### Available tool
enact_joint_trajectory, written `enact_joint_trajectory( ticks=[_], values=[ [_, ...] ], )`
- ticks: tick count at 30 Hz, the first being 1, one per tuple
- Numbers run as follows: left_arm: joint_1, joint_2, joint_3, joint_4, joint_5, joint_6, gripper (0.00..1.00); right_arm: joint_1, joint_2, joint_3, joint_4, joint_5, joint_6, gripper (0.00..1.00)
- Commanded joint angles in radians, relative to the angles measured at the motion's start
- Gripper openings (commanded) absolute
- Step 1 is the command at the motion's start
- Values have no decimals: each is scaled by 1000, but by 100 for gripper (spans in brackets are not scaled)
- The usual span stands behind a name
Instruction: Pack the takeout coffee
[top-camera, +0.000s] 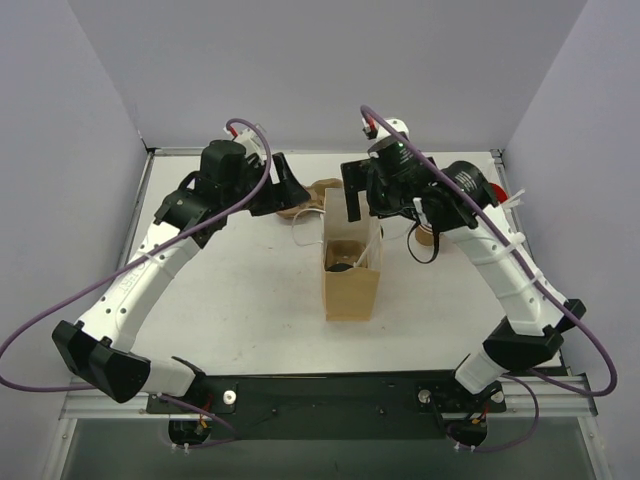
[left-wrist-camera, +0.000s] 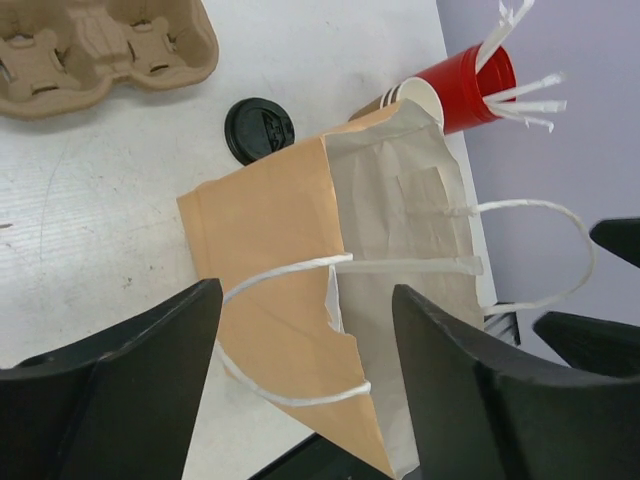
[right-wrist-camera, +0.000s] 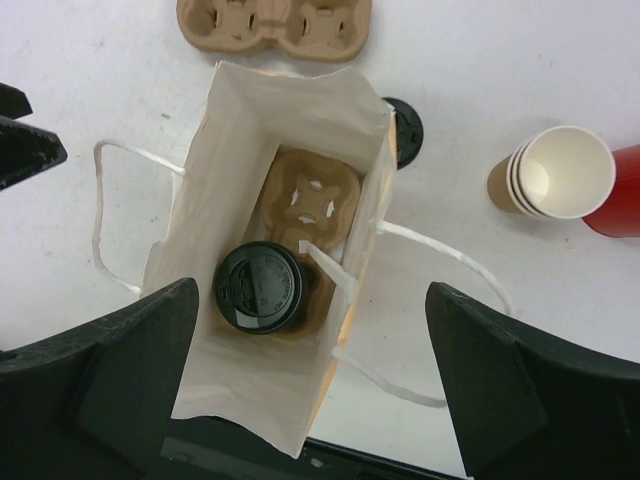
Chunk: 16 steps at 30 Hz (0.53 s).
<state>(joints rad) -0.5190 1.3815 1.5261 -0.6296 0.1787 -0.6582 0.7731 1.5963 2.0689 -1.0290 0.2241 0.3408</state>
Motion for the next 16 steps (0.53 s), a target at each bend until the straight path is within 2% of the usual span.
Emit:
enact_joint_trajectory(
  ticks=[1, 7, 16],
  values=[
    [27, -56, -7, 4, -36, 32, 90, -17, -120, -16, 46, 112, 29, 92],
    [31, -61, 14, -79, -126, 71, 93, -49, -211, -94, 113, 129, 43, 93],
    [34, -85, -18, -84, -171, 83, 95, -61, -263, -165, 164, 116, 58, 94]
  ],
)
